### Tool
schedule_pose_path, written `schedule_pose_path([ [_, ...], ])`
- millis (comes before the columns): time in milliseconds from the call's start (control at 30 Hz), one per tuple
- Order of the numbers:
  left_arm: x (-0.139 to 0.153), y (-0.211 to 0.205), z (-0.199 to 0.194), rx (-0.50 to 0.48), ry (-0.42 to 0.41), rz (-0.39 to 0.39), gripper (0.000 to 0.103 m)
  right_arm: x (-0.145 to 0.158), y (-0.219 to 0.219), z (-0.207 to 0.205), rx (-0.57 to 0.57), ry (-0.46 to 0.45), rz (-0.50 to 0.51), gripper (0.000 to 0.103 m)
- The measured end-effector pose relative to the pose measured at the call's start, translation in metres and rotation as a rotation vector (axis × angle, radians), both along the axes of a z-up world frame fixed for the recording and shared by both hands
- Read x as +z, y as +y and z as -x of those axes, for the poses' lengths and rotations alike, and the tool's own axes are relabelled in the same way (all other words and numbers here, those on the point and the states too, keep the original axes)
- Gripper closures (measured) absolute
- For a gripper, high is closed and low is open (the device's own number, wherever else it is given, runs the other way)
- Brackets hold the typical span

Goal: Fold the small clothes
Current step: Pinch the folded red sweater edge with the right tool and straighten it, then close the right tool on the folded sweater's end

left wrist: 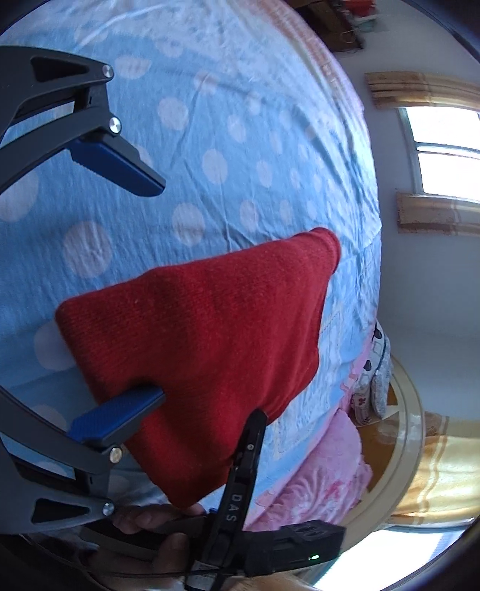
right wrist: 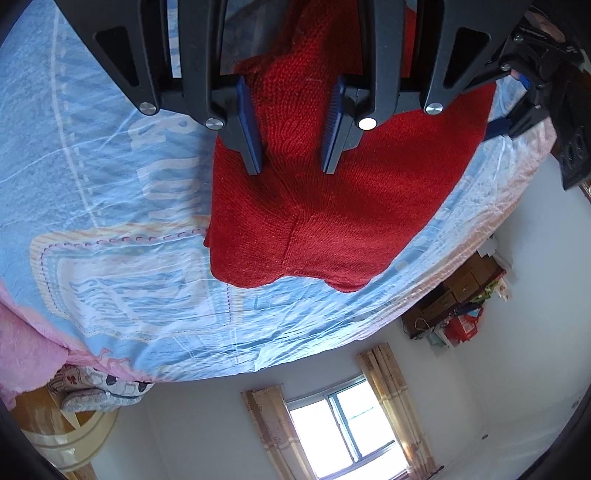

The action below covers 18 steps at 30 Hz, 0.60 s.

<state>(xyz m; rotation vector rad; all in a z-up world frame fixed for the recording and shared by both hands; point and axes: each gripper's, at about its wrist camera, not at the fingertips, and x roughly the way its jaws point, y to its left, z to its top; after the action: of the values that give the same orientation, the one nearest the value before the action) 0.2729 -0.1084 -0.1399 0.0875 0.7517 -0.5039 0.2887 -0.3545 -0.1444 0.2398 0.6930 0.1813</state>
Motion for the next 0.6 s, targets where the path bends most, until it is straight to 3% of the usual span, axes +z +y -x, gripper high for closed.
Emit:
schedule_pose_path([
  [133, 0.024, 0.006, 0.013, -0.011, -0.079, 0.012, 0.0, 0.003, 0.002, 0.0, 0.01, 0.017, 0.034, 0.064],
  [267, 0.04, 0.016, 0.005, 0.009, -0.118, 0.049, 0.0, 0.016, -0.007, 0.007, 0.016, -0.005, 0.003, 0.04],
  [367, 0.029, 0.015, -0.02, 0.041, -0.057, 0.061, 0.0, 0.021, -0.032, 0.007, -0.043, -0.027, -0.13, 0.033],
  [467, 0.009, 0.014, -0.04, 0.055, 0.055, 0.104, 0.0, 0.012, -0.055, -0.009, -0.08, 0.024, -0.242, 0.033],
  [600, -0.005, 0.016, -0.043, 0.06, 0.131, 0.181, 0.0, -0.013, -0.076, -0.036, -0.087, 0.123, -0.404, 0.033],
])
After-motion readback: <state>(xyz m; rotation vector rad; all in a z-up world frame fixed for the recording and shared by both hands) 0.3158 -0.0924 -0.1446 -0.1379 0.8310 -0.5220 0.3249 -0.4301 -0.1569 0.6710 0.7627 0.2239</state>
